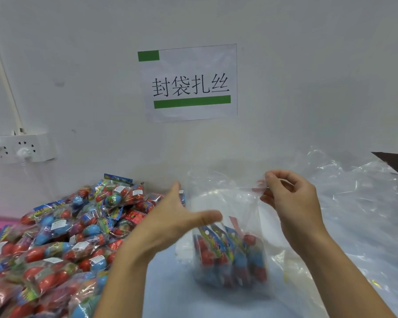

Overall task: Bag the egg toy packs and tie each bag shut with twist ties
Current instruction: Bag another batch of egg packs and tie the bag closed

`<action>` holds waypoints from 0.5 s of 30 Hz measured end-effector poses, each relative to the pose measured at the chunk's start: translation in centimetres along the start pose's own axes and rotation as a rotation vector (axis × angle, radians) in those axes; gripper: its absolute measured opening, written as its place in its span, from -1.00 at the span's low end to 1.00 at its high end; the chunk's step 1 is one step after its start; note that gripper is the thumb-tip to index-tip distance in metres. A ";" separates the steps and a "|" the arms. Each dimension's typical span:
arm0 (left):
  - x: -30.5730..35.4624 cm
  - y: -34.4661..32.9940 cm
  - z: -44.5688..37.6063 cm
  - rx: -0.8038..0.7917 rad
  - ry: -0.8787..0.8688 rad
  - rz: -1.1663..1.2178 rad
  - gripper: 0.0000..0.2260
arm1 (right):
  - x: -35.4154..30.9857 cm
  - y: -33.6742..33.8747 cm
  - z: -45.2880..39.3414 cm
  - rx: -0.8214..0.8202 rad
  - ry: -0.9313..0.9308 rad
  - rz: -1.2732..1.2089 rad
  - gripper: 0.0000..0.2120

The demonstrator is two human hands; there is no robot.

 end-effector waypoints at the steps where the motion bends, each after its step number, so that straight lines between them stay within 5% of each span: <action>1: -0.1 -1.1 0.0 -0.043 0.010 -0.028 0.19 | -0.1 -0.1 0.0 -0.005 -0.006 -0.031 -0.90; 3: 0.1 -3.7 -0.2 -0.002 -0.019 -0.027 -0.15 | -0.1 -0.5 0.1 -0.050 -0.024 -0.109 -0.89; 7: 0.4 -7.9 -0.9 0.170 -0.091 0.131 -0.32 | -0.4 -2.0 1.0 -0.280 -0.019 -0.146 -0.83; 11: 0.1 -7.3 -1.3 0.313 -0.230 0.298 -0.88 | -0.7 -1.6 0.9 -0.269 0.034 -0.157 -0.75; 13: 0.2 -6.2 -1.1 0.405 -0.291 0.343 -0.83 | -0.5 -0.9 0.4 -0.253 0.057 -0.031 -0.78; 15: 0.9 -5.6 -0.9 0.420 -0.321 0.458 -0.76 | 0.0 -0.7 0.5 -0.462 0.045 0.201 -0.67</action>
Point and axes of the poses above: each hand's wrist, its own z-axis away from the middle knuckle, its own y-axis out of the back of the hand, x = y × z, the point moved 3 cm from there along -z, towards the middle knuckle, and after that the axes turned 11 degrees about z, right-handed, at the moved point
